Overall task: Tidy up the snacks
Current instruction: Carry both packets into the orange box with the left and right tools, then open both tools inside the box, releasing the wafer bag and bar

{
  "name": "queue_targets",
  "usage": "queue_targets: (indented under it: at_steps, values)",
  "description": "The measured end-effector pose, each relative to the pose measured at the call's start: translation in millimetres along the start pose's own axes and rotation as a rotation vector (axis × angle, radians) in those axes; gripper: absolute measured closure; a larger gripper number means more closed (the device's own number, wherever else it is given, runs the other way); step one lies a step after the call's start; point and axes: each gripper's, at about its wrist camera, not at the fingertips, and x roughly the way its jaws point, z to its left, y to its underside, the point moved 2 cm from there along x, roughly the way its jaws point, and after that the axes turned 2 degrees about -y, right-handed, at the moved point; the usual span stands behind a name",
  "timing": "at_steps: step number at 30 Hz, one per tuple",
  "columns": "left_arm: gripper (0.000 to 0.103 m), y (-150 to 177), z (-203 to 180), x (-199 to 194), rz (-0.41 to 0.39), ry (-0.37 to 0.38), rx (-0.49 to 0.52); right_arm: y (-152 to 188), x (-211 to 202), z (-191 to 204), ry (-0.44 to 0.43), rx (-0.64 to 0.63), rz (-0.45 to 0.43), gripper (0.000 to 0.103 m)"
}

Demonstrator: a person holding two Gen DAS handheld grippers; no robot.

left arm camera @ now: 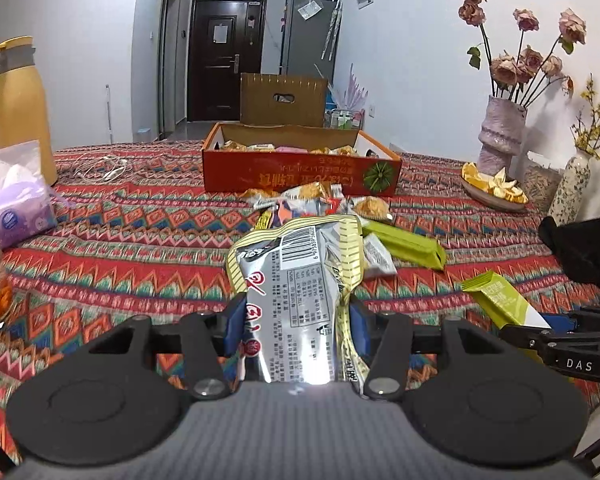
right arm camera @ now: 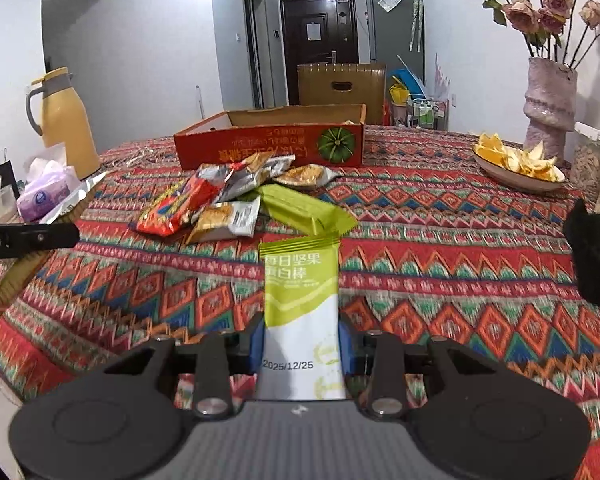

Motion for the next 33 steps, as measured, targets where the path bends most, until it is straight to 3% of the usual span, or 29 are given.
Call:
queue_targets:
  at_steps: [5, 10, 14, 16, 18, 21, 26, 31, 33]
  values:
    - [0.051, -55.9, 21.5, 37.1, -0.038, 0.045, -0.043, -53.7, 22.0, -7.9, -0.063, -0.033, -0.039, 0.068]
    - [0.051, -129.0, 36.3, 98.5, -0.073, 0.04, -0.046, -143.4, 70.0, -23.0, -0.095, -0.095, -0.074, 0.068]
    - [0.051, -192.6, 42.8, 162.9, -0.066, 0.072, -0.051, -219.7, 140.4, -42.2, -0.105, -0.07, 0.005, 0.068]
    - [0.051, -216.9, 43.5, 196.8, -0.052, 0.046, -0.042, -252.9, 182.8, -53.1, -0.118, -0.032, 0.081, 0.068]
    - [0.051, -235.9, 43.8, 232.8, -0.019, 0.026, -0.04, -279.4, 223.6, -60.0, -0.075, -0.029, 0.15, 0.068]
    - [0.051, -249.8, 43.4, 284.1, 0.049, 0.014, -0.043, -300.5, 275.0, -58.5, -0.011, -0.076, 0.261, 0.068]
    - [0.051, -245.7, 35.6, 348.4, 0.145, -0.059, 0.023, -303.0, 338.9, -40.1, 0.085, -0.217, 0.43, 0.068]
    - [0.048, -233.3, 37.9, 373.7, 0.169, -0.091, 0.057, -299.6, 374.1, -34.4, 0.213, -0.285, 0.441, 0.065]
    - [0.041, -229.4, 40.9, 376.2, 0.17, -0.081, 0.062, -294.7, 380.9, -34.7, 0.23, -0.278, 0.419, 0.057]
